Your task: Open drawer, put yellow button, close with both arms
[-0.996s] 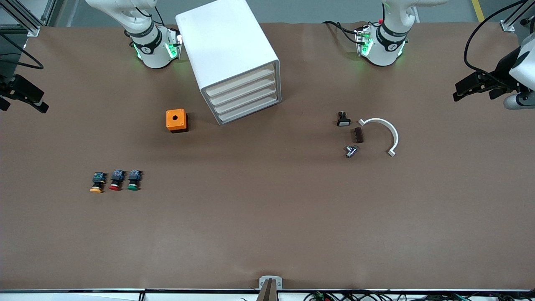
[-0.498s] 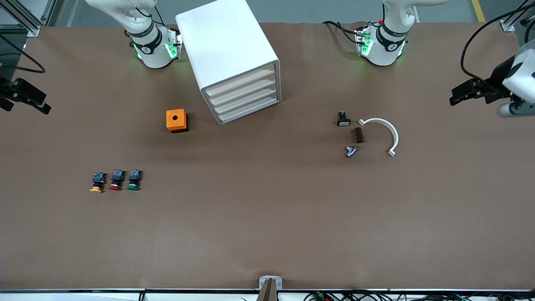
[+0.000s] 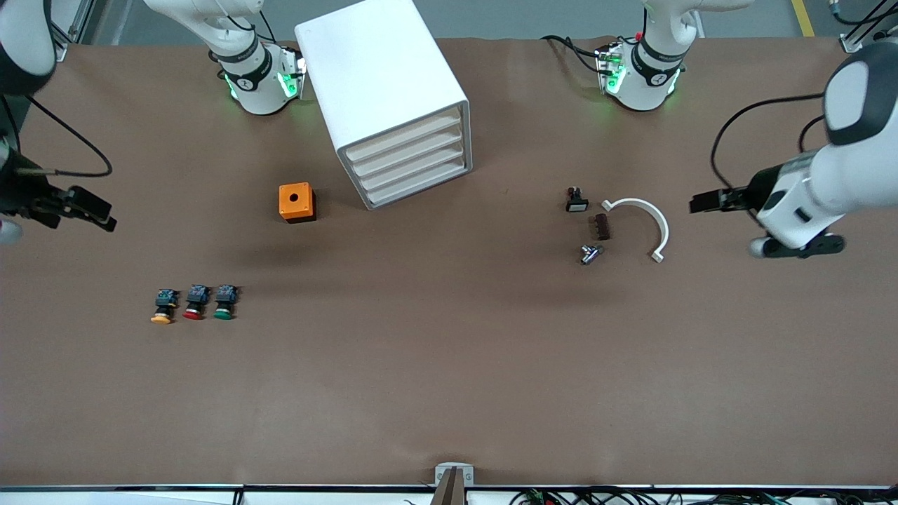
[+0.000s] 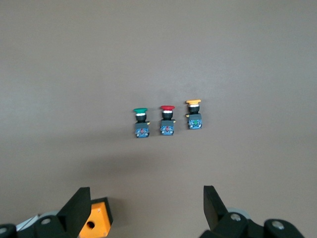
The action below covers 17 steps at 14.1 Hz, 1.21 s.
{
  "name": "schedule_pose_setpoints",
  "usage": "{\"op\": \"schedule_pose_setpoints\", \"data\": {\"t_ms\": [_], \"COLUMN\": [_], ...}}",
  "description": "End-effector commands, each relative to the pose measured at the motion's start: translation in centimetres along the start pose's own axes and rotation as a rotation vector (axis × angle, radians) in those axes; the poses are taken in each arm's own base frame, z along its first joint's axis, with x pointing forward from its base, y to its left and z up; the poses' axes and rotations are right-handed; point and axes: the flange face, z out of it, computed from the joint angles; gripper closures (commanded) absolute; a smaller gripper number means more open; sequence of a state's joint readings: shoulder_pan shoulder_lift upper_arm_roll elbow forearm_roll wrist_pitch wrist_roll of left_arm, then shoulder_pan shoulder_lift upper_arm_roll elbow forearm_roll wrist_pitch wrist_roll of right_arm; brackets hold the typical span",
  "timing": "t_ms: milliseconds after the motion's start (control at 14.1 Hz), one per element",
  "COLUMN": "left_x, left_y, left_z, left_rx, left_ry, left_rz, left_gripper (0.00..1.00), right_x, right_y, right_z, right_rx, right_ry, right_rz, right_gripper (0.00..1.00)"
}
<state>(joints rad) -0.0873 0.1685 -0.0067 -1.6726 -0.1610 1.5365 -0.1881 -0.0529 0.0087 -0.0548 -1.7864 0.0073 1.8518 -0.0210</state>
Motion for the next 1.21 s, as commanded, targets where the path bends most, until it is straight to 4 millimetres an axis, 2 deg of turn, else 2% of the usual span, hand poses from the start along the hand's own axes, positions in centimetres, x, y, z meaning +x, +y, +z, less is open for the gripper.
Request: {"op": "schedule_pose_setpoints", "data": {"t_ms": [0, 142, 285, 427, 569, 782, 854, 996, 1138], "left_x": [1.1, 1.8, 1.7, 0.3, -0.8, -0.3, -0.1, 0.6, 0.9], "left_y": [3.7, 6.2, 10.1, 13.9, 16.5, 19.3, 20.1, 21.3, 22.6], "left_z": [2.4, 4.6, 5.1, 6.3, 8.0, 9.5, 10.5, 12.5, 15.4], "left_rx": [0.006, 0.034, 0.047, 0.079, 0.056, -0.011, -0.025, -0.031, 0.037], "left_ry": [-0.031, -0.041, -0.043, -0.060, -0.145, -0.266, -0.330, -0.487, -0.609], "left_rz": [-0.057, -0.159, -0.239, -0.350, -0.484, -0.688, -0.764, -0.936, -1.112], "left_gripper": [0.00, 0.00, 0.00, 0.00, 0.00, 0.00, 0.00, 0.00, 0.00], "right_x": [0.3, 1.5, 2.4, 3.3, 3.8, 4.7, 4.6, 3.6, 2.0], "right_y": [1.6, 3.2, 5.2, 6.5, 7.4, 8.8, 9.4, 10.0, 9.9], "right_z": [2.6, 4.9, 7.4, 9.7, 12.5, 16.3, 18.2, 21.2, 24.7], "right_rx": [0.003, -0.002, 0.001, -0.004, -0.005, -0.014, -0.014, -0.025, -0.039], "right_ry": [0.002, 0.013, 0.020, 0.030, 0.018, 0.030, 0.019, 0.050, 0.092], "right_rz": [-0.004, -0.059, -0.076, -0.097, -0.113, -0.145, -0.152, -0.145, -0.140], "right_gripper": [0.00, 0.00, 0.00, 0.00, 0.00, 0.00, 0.00, 0.00, 0.00]}}
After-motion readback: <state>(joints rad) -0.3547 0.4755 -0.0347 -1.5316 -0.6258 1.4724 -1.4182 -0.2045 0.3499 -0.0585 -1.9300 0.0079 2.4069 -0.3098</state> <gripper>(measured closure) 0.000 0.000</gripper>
